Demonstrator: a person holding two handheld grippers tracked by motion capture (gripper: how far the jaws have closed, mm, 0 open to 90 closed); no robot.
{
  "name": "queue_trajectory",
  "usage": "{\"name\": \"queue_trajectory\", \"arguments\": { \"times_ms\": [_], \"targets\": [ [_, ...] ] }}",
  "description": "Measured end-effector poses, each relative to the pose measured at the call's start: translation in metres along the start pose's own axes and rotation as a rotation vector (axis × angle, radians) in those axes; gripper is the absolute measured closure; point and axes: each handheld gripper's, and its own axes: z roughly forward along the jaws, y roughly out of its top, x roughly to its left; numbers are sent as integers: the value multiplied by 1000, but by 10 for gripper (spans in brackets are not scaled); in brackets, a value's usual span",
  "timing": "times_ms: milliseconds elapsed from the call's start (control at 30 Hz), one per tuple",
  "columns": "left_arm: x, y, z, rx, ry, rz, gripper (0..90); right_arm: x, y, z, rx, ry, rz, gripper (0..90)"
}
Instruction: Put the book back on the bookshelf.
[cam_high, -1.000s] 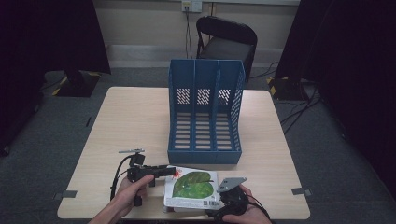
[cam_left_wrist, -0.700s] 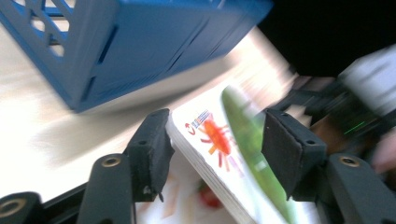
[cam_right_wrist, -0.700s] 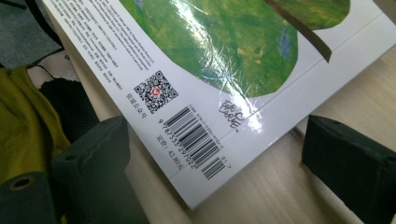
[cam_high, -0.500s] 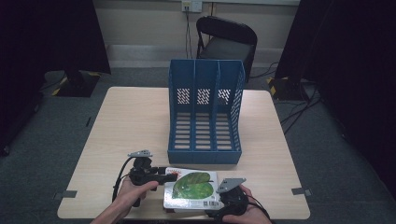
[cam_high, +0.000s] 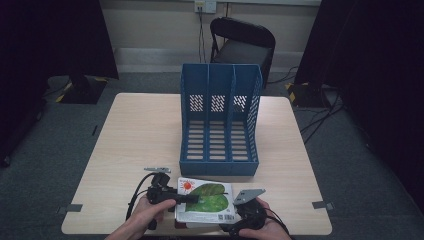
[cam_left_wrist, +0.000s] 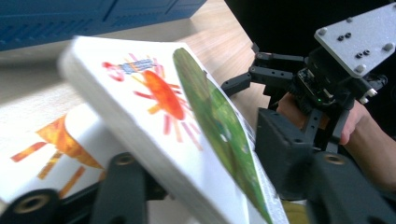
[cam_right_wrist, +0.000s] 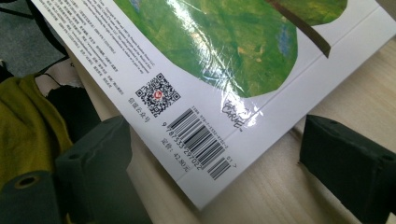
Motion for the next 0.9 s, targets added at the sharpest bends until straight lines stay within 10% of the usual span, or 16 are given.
{"name": "queue_trajectory", "arguments": {
  "times_ms": [900],
  "targets": [
    [-5, 3, 4, 90, -3, 97, 622, -1, 2, -4, 29, 60, -19, 172]
  ]
}}
